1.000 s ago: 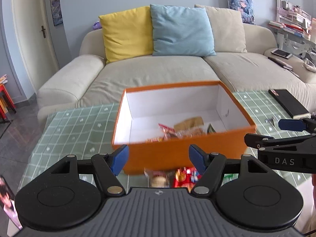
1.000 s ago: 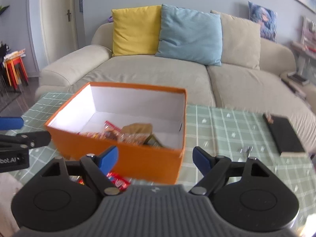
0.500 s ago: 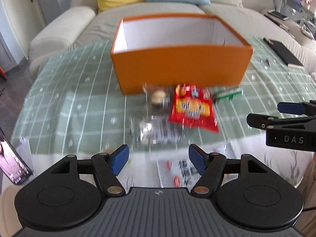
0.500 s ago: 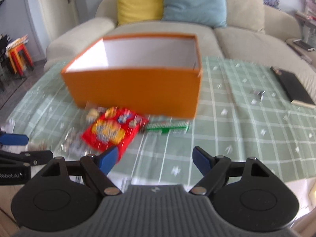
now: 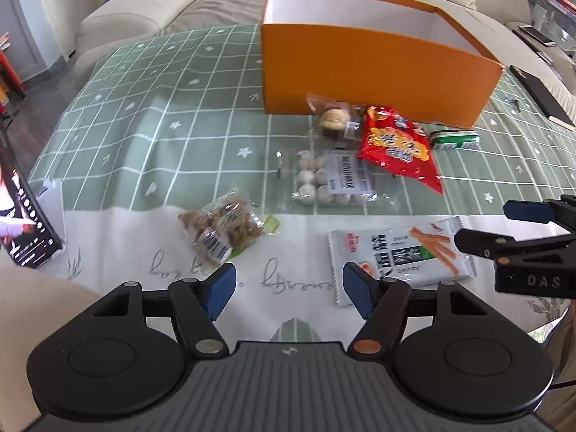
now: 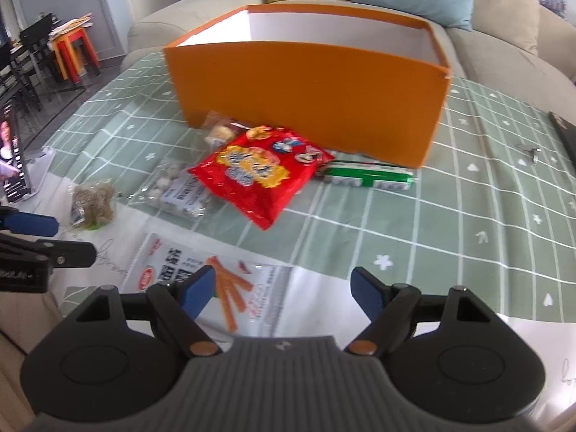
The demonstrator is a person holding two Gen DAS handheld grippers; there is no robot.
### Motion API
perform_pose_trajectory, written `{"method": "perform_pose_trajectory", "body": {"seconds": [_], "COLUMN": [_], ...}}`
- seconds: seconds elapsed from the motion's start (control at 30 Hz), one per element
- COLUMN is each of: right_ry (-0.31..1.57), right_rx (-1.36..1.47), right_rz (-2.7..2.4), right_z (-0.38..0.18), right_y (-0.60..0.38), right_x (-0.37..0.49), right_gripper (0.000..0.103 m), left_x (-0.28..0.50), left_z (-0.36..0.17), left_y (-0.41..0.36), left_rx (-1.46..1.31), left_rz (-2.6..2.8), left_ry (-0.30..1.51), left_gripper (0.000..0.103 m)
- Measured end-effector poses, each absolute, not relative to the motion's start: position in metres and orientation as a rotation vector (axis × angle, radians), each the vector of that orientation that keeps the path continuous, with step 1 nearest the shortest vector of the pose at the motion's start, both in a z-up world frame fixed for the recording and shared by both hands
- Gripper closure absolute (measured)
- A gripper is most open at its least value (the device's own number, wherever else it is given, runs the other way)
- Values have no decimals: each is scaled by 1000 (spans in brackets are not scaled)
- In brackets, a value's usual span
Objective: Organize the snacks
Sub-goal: 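Move the left tool to the nut packet while the right tool approaches the white gluten strip packet, then close the left tool on the nut packet while the right tool grips the gluten strip packet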
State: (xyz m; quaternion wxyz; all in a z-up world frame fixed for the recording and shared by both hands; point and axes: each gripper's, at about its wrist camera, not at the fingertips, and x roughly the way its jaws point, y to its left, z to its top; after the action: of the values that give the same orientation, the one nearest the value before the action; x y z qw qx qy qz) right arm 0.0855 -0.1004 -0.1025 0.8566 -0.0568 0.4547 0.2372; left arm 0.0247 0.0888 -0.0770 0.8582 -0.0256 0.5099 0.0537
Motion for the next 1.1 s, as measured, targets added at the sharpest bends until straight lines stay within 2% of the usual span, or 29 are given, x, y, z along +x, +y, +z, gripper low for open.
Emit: {"method": "perform_pose_trajectory", "body": {"seconds": [0.2,0.27,0.5,0.73,1.0,1.1], "right_ry": [978,982,928,918,950,965], "right_rx": [-186,-228,-353,-378,-317,-286], "right_rz": [602,629,692,712,647,600], "right_z": [-110,-116,-123,-132,-141,-141], "right_y": [-82,-74,-56,-52,-53,-57], "right_x": [78,76,71,75,90,97], "right_gripper": [22,18,12,12,10,10], "left_x": [32,36,60,76,87,89], "left_z": [-83,-82,-82,-102,-117,-116], "left_y": [106,110,103,106,114,115], "left_rx": [-75,-47,289,429,406,350], "left_rz": [169,183,78,-6,18,20], "left_ry": [1108,1096,1121,1158,1200,1191], "left_gripper": [23,23,20,20,22,29]}}
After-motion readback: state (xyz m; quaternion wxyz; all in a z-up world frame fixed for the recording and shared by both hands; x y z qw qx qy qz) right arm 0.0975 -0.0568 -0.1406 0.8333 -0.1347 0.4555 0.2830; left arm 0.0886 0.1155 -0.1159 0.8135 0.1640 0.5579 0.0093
